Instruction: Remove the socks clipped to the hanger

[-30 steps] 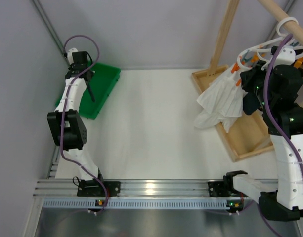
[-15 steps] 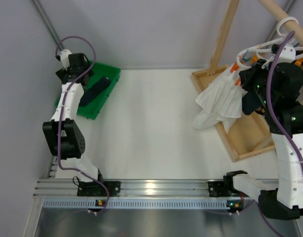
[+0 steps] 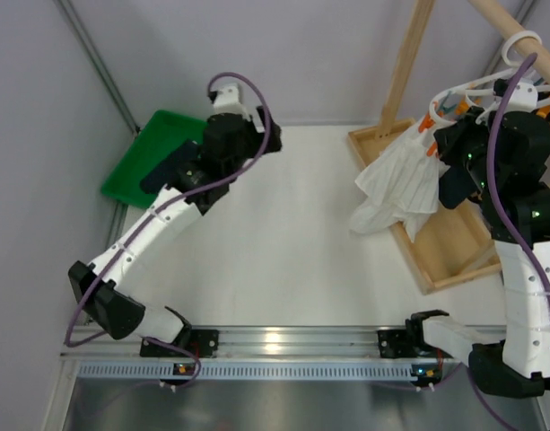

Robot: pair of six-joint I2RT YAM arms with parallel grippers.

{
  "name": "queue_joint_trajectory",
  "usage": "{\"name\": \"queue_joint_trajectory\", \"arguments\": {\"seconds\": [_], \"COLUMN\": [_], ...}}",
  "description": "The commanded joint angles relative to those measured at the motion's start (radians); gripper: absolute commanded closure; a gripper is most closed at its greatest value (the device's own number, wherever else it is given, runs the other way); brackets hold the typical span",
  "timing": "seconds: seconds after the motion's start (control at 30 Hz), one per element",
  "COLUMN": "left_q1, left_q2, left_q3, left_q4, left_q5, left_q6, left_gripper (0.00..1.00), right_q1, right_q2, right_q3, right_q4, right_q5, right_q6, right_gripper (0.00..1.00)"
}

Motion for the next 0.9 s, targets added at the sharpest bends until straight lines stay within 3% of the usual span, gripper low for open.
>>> {"name": "queue_joint_trajectory", "arguments": {"seconds": [0.0,0.17,0.3,0.43,0.47,0.53,0.67,0.87], "left_q1": [-0.205,-0.421,-0.514,-0.557,-0.561,-0.561,-0.559,-0.551], "left_q2": [0.031,0.128,0.238,0.383,0.408,0.478,0.59,0.716], "left_q3": [-0.014,-0.002,0.073,0.184,0.21,0.286,0.423,0.57], "left_q4": [0.136,0.253,0.305,0.342,0.342,0.342,0.341,0.341], "left_q5": [0.047,0.09,0.144,0.236,0.237,0.234,0.237,0.25], "left_q6": [0.052,0.052,0.049,0.036,0.035,0.039,0.05,0.009], "left_gripper": [0.11,0.2,0.2,0.2,0.2,0.19,0.18,0.17], "right_q1": [0.002,0.002,0.001,0.002,0.002,0.002,0.002,0.002], "right_q2": [0.021,0.087,0.145,0.158,0.158,0.15,0.13,0.07], "right_q3": [0.072,0.167,0.213,0.216,0.215,0.208,0.211,0.239], "right_q4": [-0.146,-0.186,-0.201,-0.204,-0.206,-0.212,-0.243,-0.33], "right_q5": [-0.087,-0.155,-0.202,-0.221,-0.224,-0.225,-0.189,-0.031], "right_q6": [0.012,0.011,0.017,0.017,0.017,0.011,-0.012,-0.032], "right_gripper": [0.93,0.82,0.75,0.68,0.63,0.43,0.22,0.21]}}
